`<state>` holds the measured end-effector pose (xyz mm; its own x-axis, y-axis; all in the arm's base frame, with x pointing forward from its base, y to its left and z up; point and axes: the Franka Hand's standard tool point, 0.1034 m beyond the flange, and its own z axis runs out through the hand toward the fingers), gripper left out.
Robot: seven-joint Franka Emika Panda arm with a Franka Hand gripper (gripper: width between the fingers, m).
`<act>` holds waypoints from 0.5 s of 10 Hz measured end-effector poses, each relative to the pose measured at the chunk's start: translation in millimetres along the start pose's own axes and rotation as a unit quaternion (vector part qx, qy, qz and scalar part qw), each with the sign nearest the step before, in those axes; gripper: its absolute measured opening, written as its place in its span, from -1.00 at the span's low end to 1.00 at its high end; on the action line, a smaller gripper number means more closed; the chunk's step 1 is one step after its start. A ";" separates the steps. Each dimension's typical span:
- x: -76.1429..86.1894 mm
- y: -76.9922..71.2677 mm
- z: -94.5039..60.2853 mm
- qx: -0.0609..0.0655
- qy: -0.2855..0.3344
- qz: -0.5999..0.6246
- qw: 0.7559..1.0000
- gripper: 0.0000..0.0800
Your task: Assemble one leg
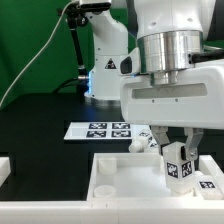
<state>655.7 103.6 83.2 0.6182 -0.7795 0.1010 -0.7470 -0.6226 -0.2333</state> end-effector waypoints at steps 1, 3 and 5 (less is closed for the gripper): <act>-0.1 0.2 0.2 0.000 0.000 -0.019 1.000 0.17; -8.1 0.9 1.7 -0.023 -0.016 -0.137 0.990 0.46; -10.3 -2.0 1.9 -0.033 -0.028 -0.235 0.971 0.62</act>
Offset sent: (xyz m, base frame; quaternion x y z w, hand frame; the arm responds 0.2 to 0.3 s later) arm -0.0023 0.0135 -0.0031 -0.0684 -0.0409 -0.3403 0.9369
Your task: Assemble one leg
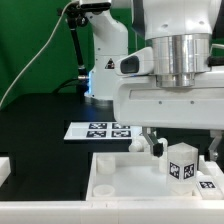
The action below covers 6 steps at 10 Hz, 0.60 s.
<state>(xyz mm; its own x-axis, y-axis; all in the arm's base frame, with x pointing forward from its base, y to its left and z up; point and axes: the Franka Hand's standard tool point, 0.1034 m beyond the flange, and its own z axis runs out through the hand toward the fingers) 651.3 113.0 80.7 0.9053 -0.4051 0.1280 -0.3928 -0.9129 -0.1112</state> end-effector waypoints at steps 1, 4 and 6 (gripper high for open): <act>0.1 0.8 0.3 0.000 0.000 -0.027 1.000 0.62; 0.3 1.5 0.4 -0.003 0.000 -0.123 0.992 0.62; 0.2 -3.3 -1.4 -0.022 0.006 -0.257 0.966 0.62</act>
Offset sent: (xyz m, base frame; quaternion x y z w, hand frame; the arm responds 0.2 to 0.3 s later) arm 0.0000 0.0000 0.0000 0.0000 0.0000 -0.1296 0.9916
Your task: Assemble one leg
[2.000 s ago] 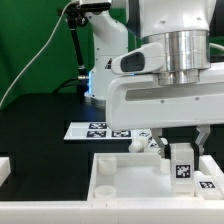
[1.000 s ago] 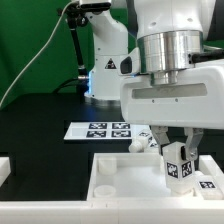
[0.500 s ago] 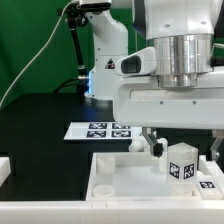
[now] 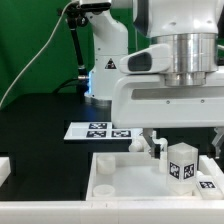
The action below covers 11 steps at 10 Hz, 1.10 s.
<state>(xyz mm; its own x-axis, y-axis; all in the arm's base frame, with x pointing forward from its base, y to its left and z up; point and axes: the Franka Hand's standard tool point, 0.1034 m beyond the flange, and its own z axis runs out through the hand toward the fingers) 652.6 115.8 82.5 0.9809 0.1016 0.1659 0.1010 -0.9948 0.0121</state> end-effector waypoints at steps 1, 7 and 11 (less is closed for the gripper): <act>-2.0 0.2 0.0 -0.007 -0.011 -0.074 0.997 0.62; 1.3 -1.0 -0.6 -0.012 -0.024 -0.218 0.976 -0.02; 1.4 -0.4 -0.6 -0.012 -0.024 -0.203 0.979 -0.30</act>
Offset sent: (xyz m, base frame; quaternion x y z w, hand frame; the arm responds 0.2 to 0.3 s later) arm -0.0015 0.0042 0.0013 0.0084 -0.0249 -0.2139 0.9765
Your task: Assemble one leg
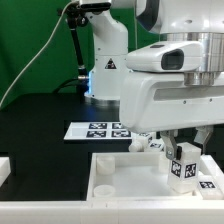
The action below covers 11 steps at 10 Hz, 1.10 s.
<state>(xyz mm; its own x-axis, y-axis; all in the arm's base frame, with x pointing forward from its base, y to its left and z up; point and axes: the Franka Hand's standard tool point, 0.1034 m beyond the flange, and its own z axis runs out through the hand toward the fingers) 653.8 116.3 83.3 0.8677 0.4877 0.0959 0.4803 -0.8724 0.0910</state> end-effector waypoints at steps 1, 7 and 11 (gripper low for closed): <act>-0.2 0.0 0.2 0.003 0.001 0.025 1.000 -0.30; 0.3 1.2 2.0 0.005 0.016 0.392 0.920 -0.29; -0.9 2.2 2.5 0.007 0.010 0.571 0.821 -0.29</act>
Offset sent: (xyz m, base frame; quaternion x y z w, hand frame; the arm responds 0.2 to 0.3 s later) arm -0.0079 0.0083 -0.0099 -0.0110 0.0288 0.3078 0.9510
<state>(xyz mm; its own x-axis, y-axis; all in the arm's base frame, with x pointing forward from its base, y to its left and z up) 654.4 113.9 80.9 0.7510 -0.6478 0.1276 -0.6431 -0.7615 -0.0810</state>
